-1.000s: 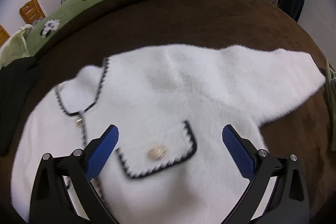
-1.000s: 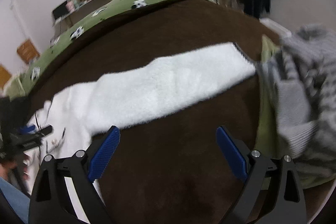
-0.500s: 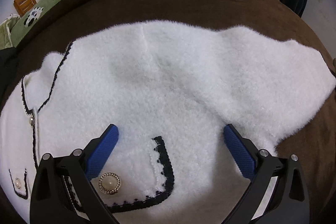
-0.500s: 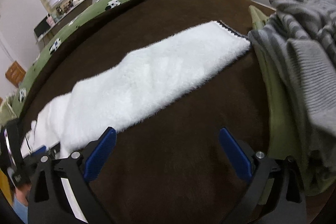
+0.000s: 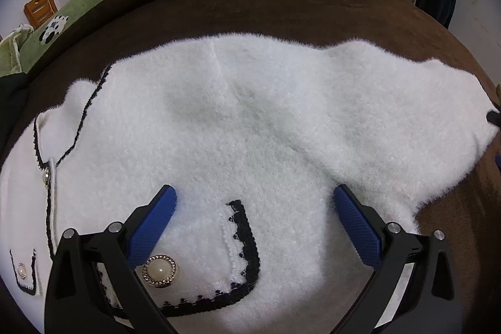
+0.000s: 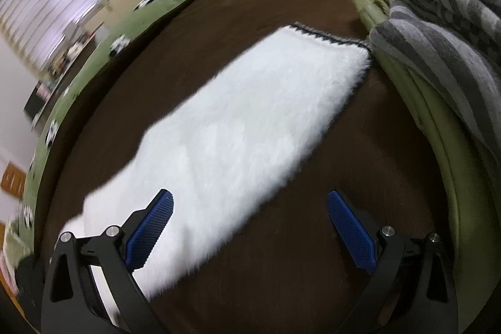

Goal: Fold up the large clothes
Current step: 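Grasp the cardigan sleeve cuff with the right tool, then lift the sleeve with the right tool and fold it across the cardigan body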

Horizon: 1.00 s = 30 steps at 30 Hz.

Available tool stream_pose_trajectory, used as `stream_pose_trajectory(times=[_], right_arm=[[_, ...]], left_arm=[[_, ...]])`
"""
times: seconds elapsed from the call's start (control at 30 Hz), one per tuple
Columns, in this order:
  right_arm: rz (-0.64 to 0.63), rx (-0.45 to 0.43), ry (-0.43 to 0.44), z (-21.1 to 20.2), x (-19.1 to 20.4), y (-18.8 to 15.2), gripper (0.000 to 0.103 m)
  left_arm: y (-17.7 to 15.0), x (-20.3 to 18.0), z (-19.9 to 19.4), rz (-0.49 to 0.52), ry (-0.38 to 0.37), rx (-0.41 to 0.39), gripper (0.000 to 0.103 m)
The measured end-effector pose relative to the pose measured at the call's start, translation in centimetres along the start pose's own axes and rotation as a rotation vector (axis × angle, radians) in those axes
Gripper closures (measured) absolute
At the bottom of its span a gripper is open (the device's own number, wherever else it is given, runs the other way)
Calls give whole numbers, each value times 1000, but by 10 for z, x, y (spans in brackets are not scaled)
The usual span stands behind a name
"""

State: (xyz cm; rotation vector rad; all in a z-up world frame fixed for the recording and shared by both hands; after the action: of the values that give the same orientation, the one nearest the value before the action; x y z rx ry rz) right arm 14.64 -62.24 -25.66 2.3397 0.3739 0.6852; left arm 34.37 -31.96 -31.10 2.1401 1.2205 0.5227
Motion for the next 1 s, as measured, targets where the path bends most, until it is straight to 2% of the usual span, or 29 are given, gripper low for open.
stream_pose_trajectory(times=[0.1,0.23,0.33,0.43,0.47,0.5,0.6,0.7,1.0], right_arm=[[-26,-29,-54,14,5,7,4],[-18,-76,-78,25,6,17,5],[-32,-112,-108,29,8,23,25],[-26,-115,-101,32,7,26,58],[-21,-114,-107,31,4,27,78],[-12,-114,-98,30,2,28,81],[-2,-131,8,23,5,35,86],[-49,-153,66,13,17,44,87],[-132,-185,131,-19,56,67,87]], left_arm=[[-2,0,-1,1,-2,-5,5],[-3,0,-2,-2,-4,-9,5],[-3,0,-3,-3,-5,-14,5],[-3,0,-3,-3,-5,-15,5],[-3,0,-3,-3,-4,-16,5],[-4,0,-3,-3,-3,-16,5],[-3,0,-3,-5,-6,-15,5],[-3,-1,-3,-3,-4,-15,5],[1,0,-6,13,0,7,5]])
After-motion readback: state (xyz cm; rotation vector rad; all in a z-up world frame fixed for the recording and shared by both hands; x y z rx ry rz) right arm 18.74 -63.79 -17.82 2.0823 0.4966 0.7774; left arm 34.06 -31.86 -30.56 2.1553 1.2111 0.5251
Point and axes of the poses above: each gripper's, at about its wrist camera, not at the fingertips, and z roughly the way its jaws point, x to its left, y to its top, the point moved 4 cm from there along z, roughly the way its jaws point, and after that the axes turned 10 degrees about -x, right-handed, at the moved point
